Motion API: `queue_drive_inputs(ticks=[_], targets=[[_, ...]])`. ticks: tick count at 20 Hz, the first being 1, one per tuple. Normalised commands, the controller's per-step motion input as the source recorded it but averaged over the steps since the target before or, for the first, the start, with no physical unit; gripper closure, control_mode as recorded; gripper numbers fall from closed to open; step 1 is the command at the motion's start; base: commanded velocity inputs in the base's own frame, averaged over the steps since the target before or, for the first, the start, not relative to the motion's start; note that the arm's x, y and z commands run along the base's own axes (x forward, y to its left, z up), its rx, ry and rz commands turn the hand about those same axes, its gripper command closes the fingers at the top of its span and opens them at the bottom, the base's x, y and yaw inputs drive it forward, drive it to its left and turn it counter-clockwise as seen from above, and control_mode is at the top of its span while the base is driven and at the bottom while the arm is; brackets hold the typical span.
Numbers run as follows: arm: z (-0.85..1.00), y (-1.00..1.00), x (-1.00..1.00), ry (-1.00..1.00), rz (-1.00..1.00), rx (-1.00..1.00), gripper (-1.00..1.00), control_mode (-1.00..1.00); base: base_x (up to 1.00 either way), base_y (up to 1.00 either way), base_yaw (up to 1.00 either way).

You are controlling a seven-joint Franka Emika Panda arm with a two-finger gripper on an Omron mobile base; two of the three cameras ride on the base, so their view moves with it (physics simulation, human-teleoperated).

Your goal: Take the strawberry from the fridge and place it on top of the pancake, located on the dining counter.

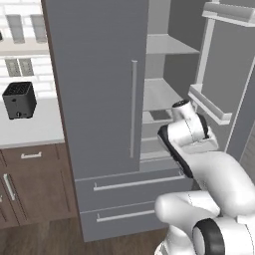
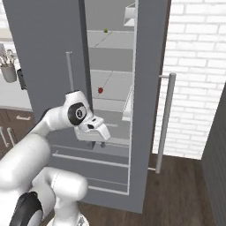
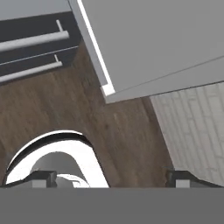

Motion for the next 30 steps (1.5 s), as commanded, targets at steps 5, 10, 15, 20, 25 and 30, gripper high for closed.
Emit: queue_drive_inputs(ticks=[5, 10, 15, 20, 25, 30], targets=[[0.22, 1.0, 0.35, -0.15, 0.13, 0.25, -1.0, -1.0, 0.0, 0.0, 0.0], [0.27, 1.0, 0.81, -0.29, 0.15, 0.2, -1.0, -1.0, 0.0, 0.0, 0.0], [0.56, 1.0, 1.0, -0.36, 0.14, 0.05, -1.0, -1.0, 0.0, 0.0, 0.0], [0.43, 0.66, 0.79, -0.27, 0.1, 0.0, -1.0, -1.0, 0.0, 0.0, 0.0], [0.17, -0.01, 0.42, -0.05, 0.0, -0.01, -1.0, -1.0, 0.0, 0.0, 0.0], [0.03, -0.07, 0.64, -0.01, 0.0, 0.0, -1.0, -1.0, 0.0, 0.0, 0.0]])
